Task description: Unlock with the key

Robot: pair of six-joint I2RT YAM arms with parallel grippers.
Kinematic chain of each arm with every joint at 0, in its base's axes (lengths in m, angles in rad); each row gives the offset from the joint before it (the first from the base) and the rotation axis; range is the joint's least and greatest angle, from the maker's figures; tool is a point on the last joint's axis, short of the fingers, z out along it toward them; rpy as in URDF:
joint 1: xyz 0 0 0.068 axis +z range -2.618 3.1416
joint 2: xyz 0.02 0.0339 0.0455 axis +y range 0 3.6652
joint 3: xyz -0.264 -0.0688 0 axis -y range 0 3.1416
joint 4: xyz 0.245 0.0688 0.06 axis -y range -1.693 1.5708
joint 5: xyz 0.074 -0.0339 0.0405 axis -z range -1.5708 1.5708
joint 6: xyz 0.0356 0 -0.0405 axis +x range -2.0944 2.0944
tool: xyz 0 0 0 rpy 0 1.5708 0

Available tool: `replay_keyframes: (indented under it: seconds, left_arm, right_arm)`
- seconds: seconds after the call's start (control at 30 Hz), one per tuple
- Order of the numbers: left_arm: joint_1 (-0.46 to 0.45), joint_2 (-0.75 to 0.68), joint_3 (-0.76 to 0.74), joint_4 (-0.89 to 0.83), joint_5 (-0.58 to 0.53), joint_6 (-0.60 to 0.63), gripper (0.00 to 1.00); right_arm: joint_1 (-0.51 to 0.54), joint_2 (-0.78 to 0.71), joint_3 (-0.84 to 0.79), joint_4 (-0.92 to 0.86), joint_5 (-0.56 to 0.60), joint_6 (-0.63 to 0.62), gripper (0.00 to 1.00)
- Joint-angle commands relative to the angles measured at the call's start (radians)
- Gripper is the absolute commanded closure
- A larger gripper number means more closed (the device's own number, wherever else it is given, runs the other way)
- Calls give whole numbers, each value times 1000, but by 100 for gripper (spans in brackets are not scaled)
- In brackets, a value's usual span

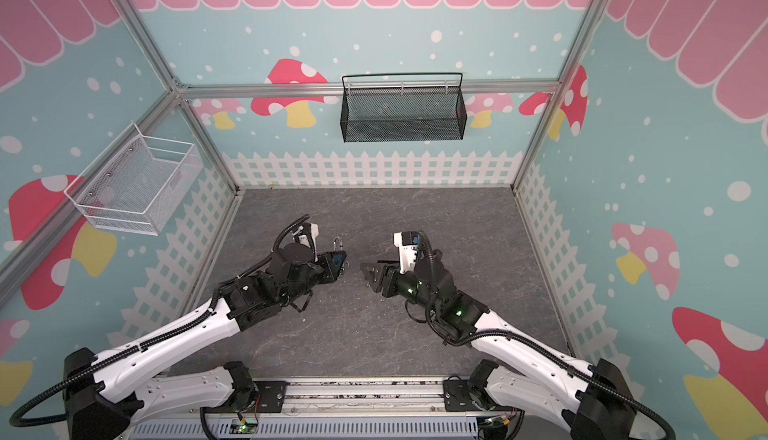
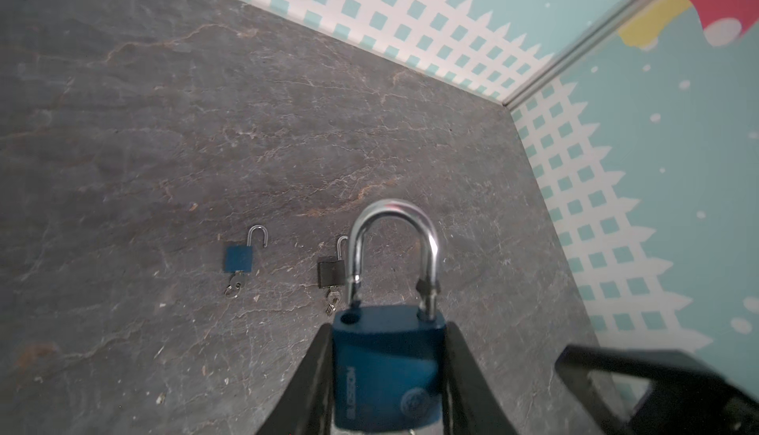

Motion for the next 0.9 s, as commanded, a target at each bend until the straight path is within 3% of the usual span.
replay_keyframes:
  seconds: [0.0,0.27,0.5,0.87]
  left_arm:
    - [-3,-9,-43,128,112,295,100]
    - [-42,23,-109,296,143,458,100]
    - [-64,54,-119,368,132,490,100]
    - [-75,59,-136,389,129,523,100]
  right_arm:
    - [-17,28,108,-199,-10,-164,32]
    - [-52,193,331,-438,-24,-316,24]
    - [-70,313,491,-589,36,-421,22]
    - [-121,425,628,-706,44,-482,19]
